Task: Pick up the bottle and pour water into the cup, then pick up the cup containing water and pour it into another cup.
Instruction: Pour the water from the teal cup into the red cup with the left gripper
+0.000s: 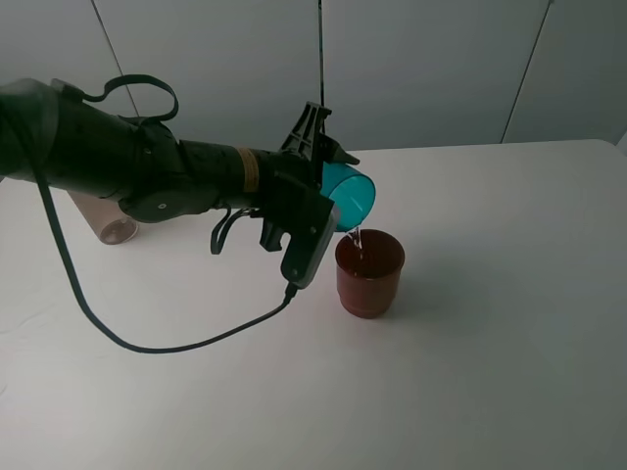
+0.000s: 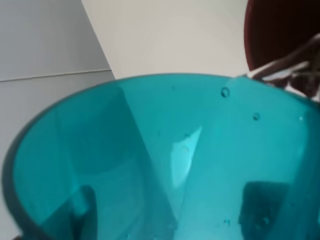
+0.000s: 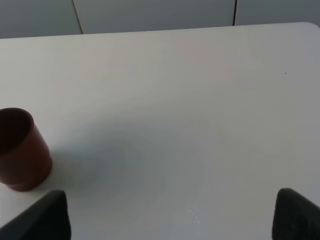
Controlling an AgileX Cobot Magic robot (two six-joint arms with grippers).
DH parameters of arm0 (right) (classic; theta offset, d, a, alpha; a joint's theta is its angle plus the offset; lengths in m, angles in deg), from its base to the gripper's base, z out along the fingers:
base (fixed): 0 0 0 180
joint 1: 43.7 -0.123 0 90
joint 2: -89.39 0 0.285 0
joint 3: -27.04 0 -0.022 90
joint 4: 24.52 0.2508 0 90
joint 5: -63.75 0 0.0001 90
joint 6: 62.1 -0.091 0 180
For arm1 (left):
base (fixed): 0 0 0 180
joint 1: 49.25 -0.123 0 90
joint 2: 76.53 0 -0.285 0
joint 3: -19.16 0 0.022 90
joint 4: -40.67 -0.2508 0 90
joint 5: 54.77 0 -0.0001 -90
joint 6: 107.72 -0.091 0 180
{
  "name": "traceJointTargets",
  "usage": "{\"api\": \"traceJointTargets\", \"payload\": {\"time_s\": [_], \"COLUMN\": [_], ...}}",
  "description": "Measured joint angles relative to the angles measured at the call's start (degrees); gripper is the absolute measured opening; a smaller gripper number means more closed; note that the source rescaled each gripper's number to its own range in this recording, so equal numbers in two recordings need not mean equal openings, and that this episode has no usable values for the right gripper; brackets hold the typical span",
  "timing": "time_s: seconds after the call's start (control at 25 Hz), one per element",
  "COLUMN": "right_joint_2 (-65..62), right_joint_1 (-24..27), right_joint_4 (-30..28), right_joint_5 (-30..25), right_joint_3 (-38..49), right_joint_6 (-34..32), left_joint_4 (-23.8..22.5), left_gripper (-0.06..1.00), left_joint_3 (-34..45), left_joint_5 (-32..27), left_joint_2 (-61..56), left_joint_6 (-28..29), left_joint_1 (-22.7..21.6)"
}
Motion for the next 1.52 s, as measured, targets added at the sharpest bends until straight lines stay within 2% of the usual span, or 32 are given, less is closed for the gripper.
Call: {"api": "traceJointTargets", "payload": {"time_s": [1.52], "right_joint_2": [0.0], "right_joint_1": [0.0], "right_joint_4": [0.0], "right_joint_5": [0.0], "right_joint_3": [0.0], "right_joint_6": [0.0], "left_joint_4": [0.1], "left_gripper": [0.06], "left_joint_3": [0.0], "left_joint_5": [1.0], "left_joint_2": [-0.1], "left_joint_6": [-13.4], "left_joint_1": [1.2]}}
